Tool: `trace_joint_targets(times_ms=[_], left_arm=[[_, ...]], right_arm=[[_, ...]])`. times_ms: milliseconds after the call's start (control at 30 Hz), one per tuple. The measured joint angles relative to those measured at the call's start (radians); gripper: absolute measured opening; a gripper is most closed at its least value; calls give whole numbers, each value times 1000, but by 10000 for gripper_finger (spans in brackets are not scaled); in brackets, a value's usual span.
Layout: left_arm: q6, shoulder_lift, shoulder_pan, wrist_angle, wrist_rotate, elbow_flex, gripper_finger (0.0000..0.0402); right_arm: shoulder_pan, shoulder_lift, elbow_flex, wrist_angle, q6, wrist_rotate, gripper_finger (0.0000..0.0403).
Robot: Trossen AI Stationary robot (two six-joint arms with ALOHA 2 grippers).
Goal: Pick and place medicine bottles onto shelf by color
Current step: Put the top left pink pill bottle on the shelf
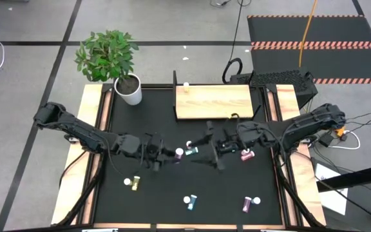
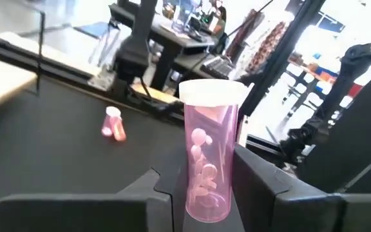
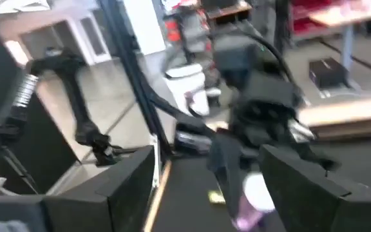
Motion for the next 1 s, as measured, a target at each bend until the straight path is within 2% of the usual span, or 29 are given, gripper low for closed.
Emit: trace_joint_targets(times_ms=[100,200,367,433,533,633,833,1000], left_arm=[[73,0,0,50,-30,0,102],[107,0,7,83,-50,0,102],[47,0,31,102,-47,10,102],[55,0,31,102,-28,33,102],[103,15,33,68,-23,84,102],[149,43,50,26,-39,135,102],[160,147,89,31,-47,265,102],[177,217,92,-82,-47,380,102]], right_arm=[[-22,3,-1,-81,59,42,282],[-35,2,-1,-91,79,42,279],[-17,-58,-1,-156,66,14,273],[11,-101,-2,-233,40,48,271],[47,-164,-1,-325,11,154,268],[55,-212,-2,-361,9,199,267],[66,-294,-54,-415,2,195,267],[88,-400,-142,-439,29,195,267]])
